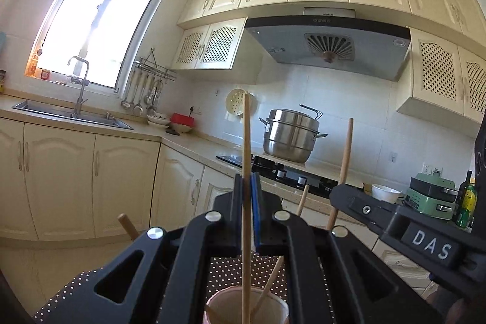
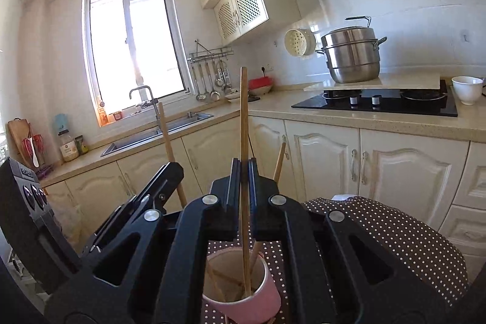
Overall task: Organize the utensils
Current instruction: 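Carry both chopsticks over the pink cup and release them inside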
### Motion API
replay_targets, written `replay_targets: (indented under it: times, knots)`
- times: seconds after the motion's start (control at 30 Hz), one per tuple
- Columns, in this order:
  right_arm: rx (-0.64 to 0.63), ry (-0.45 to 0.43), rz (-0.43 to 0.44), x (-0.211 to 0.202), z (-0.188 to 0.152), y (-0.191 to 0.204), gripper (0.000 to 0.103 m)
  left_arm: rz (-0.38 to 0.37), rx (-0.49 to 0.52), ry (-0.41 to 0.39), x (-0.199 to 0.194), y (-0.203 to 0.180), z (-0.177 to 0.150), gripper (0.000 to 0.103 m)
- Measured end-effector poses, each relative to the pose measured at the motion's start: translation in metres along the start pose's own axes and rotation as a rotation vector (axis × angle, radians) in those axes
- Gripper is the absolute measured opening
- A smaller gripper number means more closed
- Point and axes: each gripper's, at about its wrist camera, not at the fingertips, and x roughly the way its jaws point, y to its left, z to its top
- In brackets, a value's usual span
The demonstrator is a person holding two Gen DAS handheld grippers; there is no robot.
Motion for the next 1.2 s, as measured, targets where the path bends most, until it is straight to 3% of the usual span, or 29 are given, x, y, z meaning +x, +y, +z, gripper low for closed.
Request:
replay_targets:
  times: [0.33, 0.37, 0.43, 0.73, 1.2]
  knots:
    - [0.003, 0.036, -0.031, -0.012, -0.017, 0.001, 0.006, -0.007, 0.014, 0.083, -0.017, 0.006, -0.007, 0.008]
    - [0.003, 0.041, -0.033, -0.013, -0.019, 0.001, 0.006, -0.013, 0.013, 0.098, -0.018, 0.007, -0.008, 0.010]
    - [0.007, 0.046, -0.039, -0.015, -0.022, 0.001, 0.006, -0.005, 0.008, 0.111, -0.020, 0.009, -0.008, 0.025]
    - [0.004, 0.070, -0.057, -0.018, -0.032, 0.006, 0.006, -0.003, 0.009, 0.173, -0.031, 0.014, -0.009, 0.045]
    - [0.019, 0.098, -0.083, -0.026, -0.041, 0.012, 0.007, 0.029, 0.049, 0.231, -0.050, 0.016, -0.009, 0.060]
